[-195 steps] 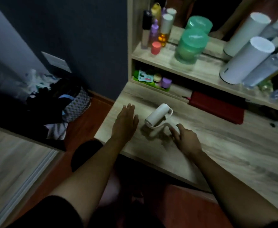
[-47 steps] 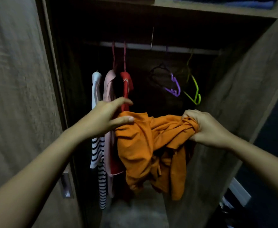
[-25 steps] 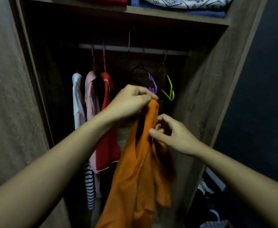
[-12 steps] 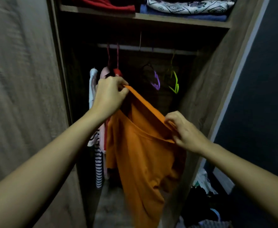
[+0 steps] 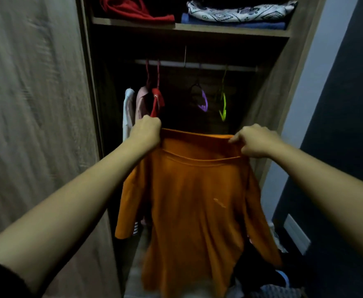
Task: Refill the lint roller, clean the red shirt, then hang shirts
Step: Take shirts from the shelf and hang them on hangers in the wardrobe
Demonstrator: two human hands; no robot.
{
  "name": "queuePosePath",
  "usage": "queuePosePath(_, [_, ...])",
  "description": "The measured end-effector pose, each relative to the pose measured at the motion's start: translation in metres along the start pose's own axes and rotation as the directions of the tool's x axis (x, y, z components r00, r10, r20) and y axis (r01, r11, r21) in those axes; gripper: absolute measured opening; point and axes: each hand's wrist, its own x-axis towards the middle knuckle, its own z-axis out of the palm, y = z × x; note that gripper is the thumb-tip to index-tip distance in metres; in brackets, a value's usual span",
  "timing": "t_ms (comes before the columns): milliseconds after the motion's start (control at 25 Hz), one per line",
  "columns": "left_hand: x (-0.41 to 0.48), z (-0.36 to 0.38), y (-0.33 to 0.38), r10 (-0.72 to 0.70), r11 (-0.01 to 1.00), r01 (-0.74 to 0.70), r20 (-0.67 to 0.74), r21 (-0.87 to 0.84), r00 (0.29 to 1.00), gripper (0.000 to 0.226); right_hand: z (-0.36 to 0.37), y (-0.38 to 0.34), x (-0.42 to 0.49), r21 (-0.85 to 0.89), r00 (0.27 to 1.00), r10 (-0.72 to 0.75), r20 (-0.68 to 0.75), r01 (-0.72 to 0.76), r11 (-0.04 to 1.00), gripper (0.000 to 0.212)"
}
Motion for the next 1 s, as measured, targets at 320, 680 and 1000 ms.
queuePosePath(320, [0.021, 0.019, 0.029, 0.002, 0.999, -0.003, 0.014, 0.054, 1.0, 0.02, 0.012, 0.021, 0.013, 0.281, 0.992, 0.108, -0.059, -0.087, 0.956, 0.045])
queuePosePath(680, [0.14, 0.044, 0.056, -0.091, 0.654, 0.109, 0.064, -0.749, 0.994, 0.056, 0.016, 0.048, 0.093, -0.19, 0.981, -0.03, -0.192, -0.007, 0.982, 0.055])
queuePosePath(1000, [0.266, 0.108, 0.077, -0.218, 0.381, 0.318, 0.249, -0.868, 0.943, 0.05, 0.025, 0.096, 0.137, -0.483, 0.988, 0.107, -0.111, -0.148, 0.863, 0.054])
